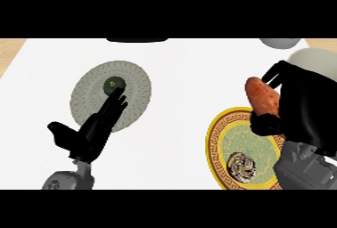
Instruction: Pick the sweet potato from the plate and place it in the bowl
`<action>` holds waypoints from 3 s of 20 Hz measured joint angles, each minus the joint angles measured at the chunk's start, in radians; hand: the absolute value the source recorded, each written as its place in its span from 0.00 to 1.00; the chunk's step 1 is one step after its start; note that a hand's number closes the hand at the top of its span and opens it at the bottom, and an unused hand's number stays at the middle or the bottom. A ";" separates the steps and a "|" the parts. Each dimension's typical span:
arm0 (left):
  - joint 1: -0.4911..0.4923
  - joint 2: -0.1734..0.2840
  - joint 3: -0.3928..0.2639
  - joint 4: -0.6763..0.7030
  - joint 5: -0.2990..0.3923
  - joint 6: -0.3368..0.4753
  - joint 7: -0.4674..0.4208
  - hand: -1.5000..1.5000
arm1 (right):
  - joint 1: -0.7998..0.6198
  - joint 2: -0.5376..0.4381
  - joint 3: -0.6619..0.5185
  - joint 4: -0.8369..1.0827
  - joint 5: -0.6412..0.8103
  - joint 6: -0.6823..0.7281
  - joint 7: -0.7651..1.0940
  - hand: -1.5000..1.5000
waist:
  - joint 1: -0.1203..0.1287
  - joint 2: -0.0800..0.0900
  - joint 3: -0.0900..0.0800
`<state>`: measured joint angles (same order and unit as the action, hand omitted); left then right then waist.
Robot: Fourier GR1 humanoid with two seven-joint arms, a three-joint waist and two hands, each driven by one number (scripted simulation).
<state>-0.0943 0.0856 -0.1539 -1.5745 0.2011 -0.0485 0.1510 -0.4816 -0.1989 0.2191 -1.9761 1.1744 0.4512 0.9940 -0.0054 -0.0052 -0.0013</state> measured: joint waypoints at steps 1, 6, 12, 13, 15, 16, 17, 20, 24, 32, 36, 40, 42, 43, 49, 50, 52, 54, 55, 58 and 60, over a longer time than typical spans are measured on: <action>-0.009 0.001 0.008 0.019 0.000 -0.004 -0.011 0.50 | -0.020 0.000 -0.019 -0.018 0.000 0.021 -0.003 1.00 | -0.001 0.001 0.000; -0.032 0.006 0.029 0.023 0.013 -0.014 0.010 0.50 | -0.100 -0.008 -0.118 -0.031 0.006 0.086 -0.031 1.00 | 0.003 0.002 0.000; -0.012 -0.006 0.019 0.019 -0.001 -0.019 -0.006 0.50 | -0.165 -0.071 -0.261 0.075 0.010 0.087 -0.087 1.00 | 0.008 0.005 0.001; -0.019 -0.007 0.020 0.017 -0.003 -0.017 -0.001 0.50 | -0.175 -0.086 -0.290 0.100 0.001 0.081 -0.104 1.00 | 0.008 0.005 0.001; -0.014 -0.009 0.014 0.000 -0.007 -0.016 0.009 0.50 | -0.186 -0.110 -0.341 0.156 -0.014 0.043 -0.141 1.00 | 0.010 0.005 0.001; -0.014 -0.011 0.014 -0.004 -0.007 -0.014 0.016 0.50 | -0.193 -0.124 -0.368 0.183 -0.024 0.027 -0.157 1.00 | 0.010 0.006 0.001; -0.018 -0.012 0.019 0.010 -0.007 -0.019 0.006 0.50 | -0.204 -0.140 -0.392 0.216 -0.032 0.009 -0.175 1.00 | 0.010 0.006 0.001; -0.042 -0.009 0.033 0.025 -0.003 -0.024 0.015 0.50 | -0.185 -0.182 -0.453 0.317 -0.048 -0.087 -0.255 1.00 | 0.010 0.007 0.001; -0.048 -0.009 0.043 0.026 0.000 -0.032 0.016 0.50 | -0.187 -0.228 -0.495 0.500 -0.044 -0.229 -0.362 1.00 | 0.015 0.009 0.002; -0.043 -0.024 0.027 0.010 -0.011 -0.032 0.025 0.50 | -0.274 -0.348 -0.539 0.958 0.010 -0.444 -0.540 1.00 | 0.031 0.014 0.002; -0.047 -0.032 0.018 0.003 -0.017 -0.030 0.028 0.50 | -0.318 -0.387 -0.577 1.162 0.012 -0.456 -0.550 0.00 | 0.039 0.018 0.003; -0.045 -0.036 0.011 -0.001 -0.020 -0.034 0.026 0.50 | -0.348 -0.415 -0.648 1.343 -0.021 -0.537 -0.587 0.00 | 0.049 0.023 0.004; -0.041 -0.035 0.010 -0.011 -0.020 -0.034 0.033 0.50 | -0.370 -0.425 -0.678 1.407 -0.050 -0.568 -0.634 0.00 | 0.048 0.022 0.004; -0.051 -0.036 0.016 -0.001 -0.021 -0.031 0.032 0.50 | -0.373 -0.422 -0.694 1.428 -0.068 -0.595 -0.659 0.00 | 0.046 0.022 0.004; -0.050 -0.029 0.028 0.002 -0.014 -0.037 0.032 0.50 | -0.387 -0.398 -0.844 1.443 -0.240 -0.755 -0.838 0.00 | 0.035 0.018 0.006; -0.043 -0.029 0.030 0.008 -0.015 -0.038 0.026 0.50 | -0.392 -0.388 -0.872 1.425 -0.278 -0.780 -0.877 0.00 | 0.030 0.016 0.006; -0.027 -0.020 0.040 0.007 -0.011 -0.042 0.017 0.50 | -0.387 -0.372 -0.927 1.386 -0.356 -0.819 -0.968 0.00 | 0.021 0.011 0.006; -0.019 -0.021 0.042 0.007 -0.013 -0.039 0.013 0.50 | -0.371 -0.345 -0.974 1.344 -0.438 -0.829 -1.060 0.00 | 0.010 0.006 0.005; -0.015 -0.022 0.043 0.013 -0.016 -0.036 0.008 0.50 | -0.363 -0.335 -0.987 1.313 -0.472 -0.817 -1.095 0.00 | 0.002 0.003 0.004; -0.003 -0.018 0.054 0.018 -0.016 -0.034 0.002 0.50 | -0.328 -0.278 -1.010 1.191 -0.563 -0.783 -1.170 0.00 | -0.019 -0.007 0.002; 0.009 -0.013 0.062 0.011 -0.013 -0.033 0.004 0.50 | -0.281 -0.235 -1.021 1.093 -0.620 -0.746 -1.198 0.00 | -0.033 -0.013 0.001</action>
<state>-0.0857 0.0728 -0.0922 -1.5634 0.1879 -0.0815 0.1546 -0.7630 -0.4340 -0.8019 -0.8833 0.5539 -0.2949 -0.2035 -0.0381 -0.0183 -0.0005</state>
